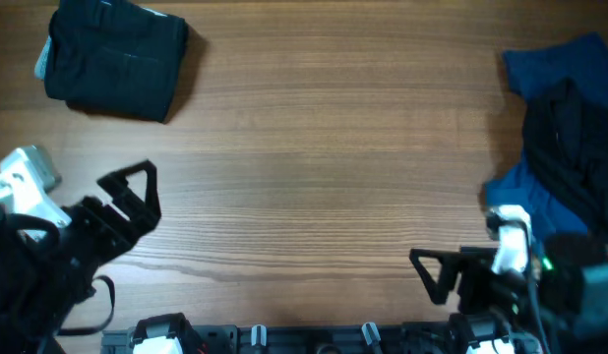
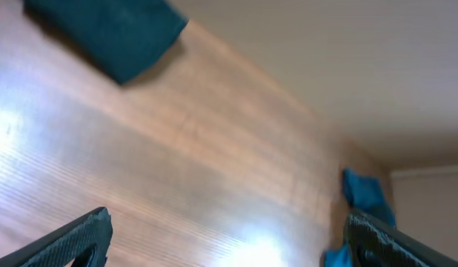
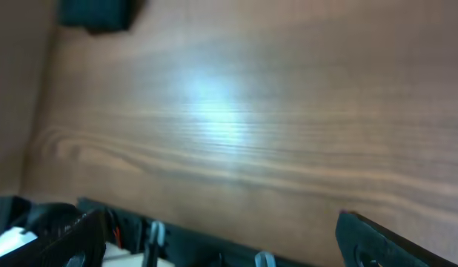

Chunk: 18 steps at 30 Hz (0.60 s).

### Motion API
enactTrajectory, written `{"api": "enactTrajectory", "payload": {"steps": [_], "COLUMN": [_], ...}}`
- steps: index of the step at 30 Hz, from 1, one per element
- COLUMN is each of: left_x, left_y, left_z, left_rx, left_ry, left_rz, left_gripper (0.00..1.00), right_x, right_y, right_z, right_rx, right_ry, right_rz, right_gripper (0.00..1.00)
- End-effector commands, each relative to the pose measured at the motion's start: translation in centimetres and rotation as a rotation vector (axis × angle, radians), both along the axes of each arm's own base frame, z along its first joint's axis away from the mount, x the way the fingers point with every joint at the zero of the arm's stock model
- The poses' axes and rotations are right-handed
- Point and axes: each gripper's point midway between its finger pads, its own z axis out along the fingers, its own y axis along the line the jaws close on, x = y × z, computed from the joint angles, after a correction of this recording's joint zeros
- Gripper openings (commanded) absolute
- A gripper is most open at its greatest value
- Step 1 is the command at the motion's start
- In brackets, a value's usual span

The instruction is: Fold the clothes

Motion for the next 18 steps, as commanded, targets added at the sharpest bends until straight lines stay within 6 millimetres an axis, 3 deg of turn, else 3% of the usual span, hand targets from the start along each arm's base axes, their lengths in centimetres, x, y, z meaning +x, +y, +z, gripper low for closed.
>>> {"api": "enactTrajectory", "payload": {"steps": [1, 9, 14, 18], "left_x": [-1.4, -7.1, -11.2, -13.1], "left_y": [-0.5, -1.7, -2.3, -2.6], "left_z": [-0.8, 1.5, 2.0, 2.2], "left_rx": [-0.013, 0.083, 0.107, 0.12], "left_ry": [0.032, -0.177, -0.296, -0.363], "left_rz": [-0.014, -0.078, -0.075, -0.073], "left_gripper": [1.0, 1.0, 1.0, 1.0], "right_x": [-1.4, -4.0, -4.8, -4.9], "right_y": [-0.1, -1.9, -3.3, -5.1], "right_z": [4.3, 8.1, 8.4, 8.7], "right_rx": [0.04, 0.016, -0.021, -0.075], "right_ry": [-0.183, -0.389, -0.427, -0.458], "right_rz": [0.0, -0.074, -0.137, -0.225], "right_gripper": [0.99, 0.99, 0.99, 1.0]}}
